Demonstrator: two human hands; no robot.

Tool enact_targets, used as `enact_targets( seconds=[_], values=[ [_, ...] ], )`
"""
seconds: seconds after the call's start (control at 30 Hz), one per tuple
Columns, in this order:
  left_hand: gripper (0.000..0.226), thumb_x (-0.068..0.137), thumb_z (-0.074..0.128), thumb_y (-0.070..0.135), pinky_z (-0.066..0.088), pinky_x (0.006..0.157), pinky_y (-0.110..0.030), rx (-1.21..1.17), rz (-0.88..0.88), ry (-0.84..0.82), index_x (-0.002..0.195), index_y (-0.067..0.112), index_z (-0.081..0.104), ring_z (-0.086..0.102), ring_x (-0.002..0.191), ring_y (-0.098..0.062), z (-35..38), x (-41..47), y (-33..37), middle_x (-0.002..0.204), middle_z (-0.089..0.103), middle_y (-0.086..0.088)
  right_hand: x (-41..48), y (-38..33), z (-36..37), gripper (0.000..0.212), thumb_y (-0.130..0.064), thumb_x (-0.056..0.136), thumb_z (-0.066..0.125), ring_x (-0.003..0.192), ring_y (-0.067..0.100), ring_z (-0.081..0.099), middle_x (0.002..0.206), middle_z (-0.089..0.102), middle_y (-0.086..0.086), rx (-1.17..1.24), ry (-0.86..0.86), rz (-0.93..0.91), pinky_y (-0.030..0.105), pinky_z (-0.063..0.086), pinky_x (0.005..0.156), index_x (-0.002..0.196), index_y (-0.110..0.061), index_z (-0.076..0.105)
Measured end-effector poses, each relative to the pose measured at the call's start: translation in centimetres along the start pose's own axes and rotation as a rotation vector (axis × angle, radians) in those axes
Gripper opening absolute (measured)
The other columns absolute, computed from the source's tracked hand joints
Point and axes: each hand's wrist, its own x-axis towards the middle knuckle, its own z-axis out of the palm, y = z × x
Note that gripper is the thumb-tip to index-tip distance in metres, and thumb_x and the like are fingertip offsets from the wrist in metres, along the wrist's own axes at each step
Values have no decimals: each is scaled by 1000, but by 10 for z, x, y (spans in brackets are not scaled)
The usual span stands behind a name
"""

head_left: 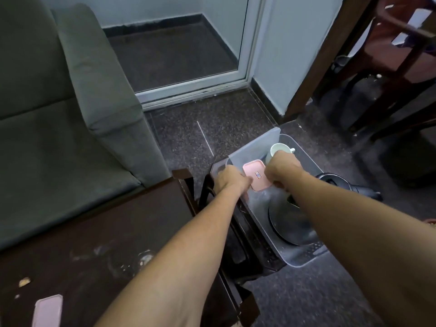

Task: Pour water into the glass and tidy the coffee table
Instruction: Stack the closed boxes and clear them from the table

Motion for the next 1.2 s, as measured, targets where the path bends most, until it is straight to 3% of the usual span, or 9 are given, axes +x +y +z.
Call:
enact_targets(
  seconds=[0.13,0.27,0.43,0.6,0.7,0.77,0.97,1.07,1.2],
  values=[
    [26,76,74,28,50,61,-27,41,-26,9,96,11,76,72,96,-24,15,13,10,79,77,-6,20,4,5,24,-6,87,64,101,33,71,96,71,15,-95,-51,-1,41,57,81,69,-10,48],
    [41,71,78,7,53,73,-33,129,-79,10,112,6,71,66,114,-36,27,25,20,118,70,-14,35,4,7,24,-2,87,62,67,27,64,62,57,8,-182,-156,1,30,51,61,66,-8,52],
    [43,87,68,16,53,96,-38,149,-71,76,129,10,64,60,127,-34,39,36,26,139,59,-15,45,1,5,26,-6,92,61,48,20,53,61,56,7,-250,-203,-32,26,39,42,68,-8,51],
    [40,79,74,11,51,85,-32,149,-96,60,120,10,70,66,119,-29,47,35,31,123,70,-10,54,1,-3,25,-10,95,58,62,22,62,63,61,4,-287,-264,-53,29,54,70,71,-10,53],
    [28,73,77,10,51,73,-27,112,-113,15,101,9,74,72,104,-24,51,34,34,93,78,-6,59,4,-7,23,-8,94,57,49,19,61,42,60,2,-283,-248,-54,25,48,54,71,-9,57],
    [28,73,76,9,49,71,-28,98,-119,20,101,9,73,71,103,-26,54,33,33,95,78,-8,59,7,-9,23,-6,94,57,38,17,60,34,56,2,-272,-240,-46,23,47,51,71,-8,57],
    [24,74,73,13,55,70,-29,60,-118,45,97,8,74,72,99,-25,57,32,30,88,78,-8,60,8,-5,19,-7,91,60,42,18,63,38,59,2,-216,-177,-80,21,45,45,72,-9,61],
    [16,71,70,10,54,64,-27,41,-141,23,86,7,72,74,91,-21,58,31,31,71,76,-5,58,7,-6,13,-4,87,61,58,25,72,70,69,8,-201,-94,-133,27,55,51,75,-9,62],
    [13,74,66,15,59,79,-30,19,-121,10,85,10,65,73,95,-23,63,31,30,90,79,-8,56,10,-7,14,-4,87,59,84,30,74,93,71,12,-215,-67,-141,33,60,65,73,-9,57]
  ],
)
